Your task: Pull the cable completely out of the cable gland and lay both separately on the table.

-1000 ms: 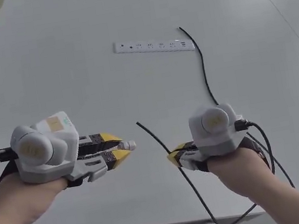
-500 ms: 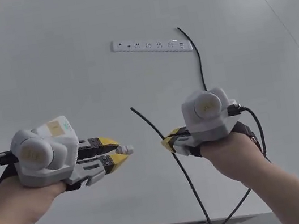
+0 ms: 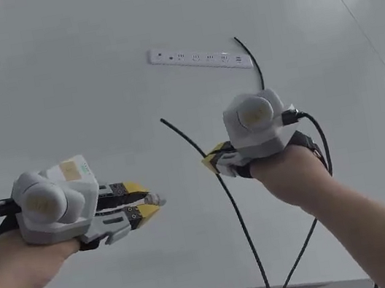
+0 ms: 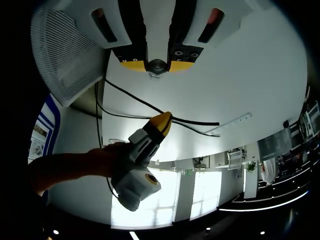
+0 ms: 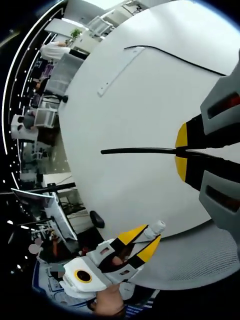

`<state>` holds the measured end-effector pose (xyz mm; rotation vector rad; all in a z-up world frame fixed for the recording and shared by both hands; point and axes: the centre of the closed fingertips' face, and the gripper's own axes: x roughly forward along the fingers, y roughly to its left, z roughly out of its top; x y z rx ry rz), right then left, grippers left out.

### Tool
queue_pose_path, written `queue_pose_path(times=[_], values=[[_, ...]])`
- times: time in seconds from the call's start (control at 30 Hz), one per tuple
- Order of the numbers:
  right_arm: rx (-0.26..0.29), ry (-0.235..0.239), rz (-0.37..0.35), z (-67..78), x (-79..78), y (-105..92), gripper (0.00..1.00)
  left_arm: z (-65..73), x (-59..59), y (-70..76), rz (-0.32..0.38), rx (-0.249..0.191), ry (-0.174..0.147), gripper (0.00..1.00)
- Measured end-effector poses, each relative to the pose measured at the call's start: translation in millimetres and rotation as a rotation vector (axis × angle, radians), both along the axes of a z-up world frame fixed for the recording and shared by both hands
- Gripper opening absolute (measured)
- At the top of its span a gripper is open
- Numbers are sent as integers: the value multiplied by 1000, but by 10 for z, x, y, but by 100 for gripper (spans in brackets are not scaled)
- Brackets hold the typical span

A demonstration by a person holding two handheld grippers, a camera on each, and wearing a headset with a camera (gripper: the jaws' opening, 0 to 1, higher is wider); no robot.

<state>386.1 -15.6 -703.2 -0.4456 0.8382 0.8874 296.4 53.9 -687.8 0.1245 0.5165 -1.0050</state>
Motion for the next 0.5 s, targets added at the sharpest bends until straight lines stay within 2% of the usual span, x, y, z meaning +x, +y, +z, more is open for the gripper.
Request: queue_pose_path(times=[0.2,0.5], values=[[-20,-33,11,63,213,127,0,-61,-50,80,0,3,4,16],[-28,-53,0,128,388,311,0,-140,-146,196,-8,-5,15,16]])
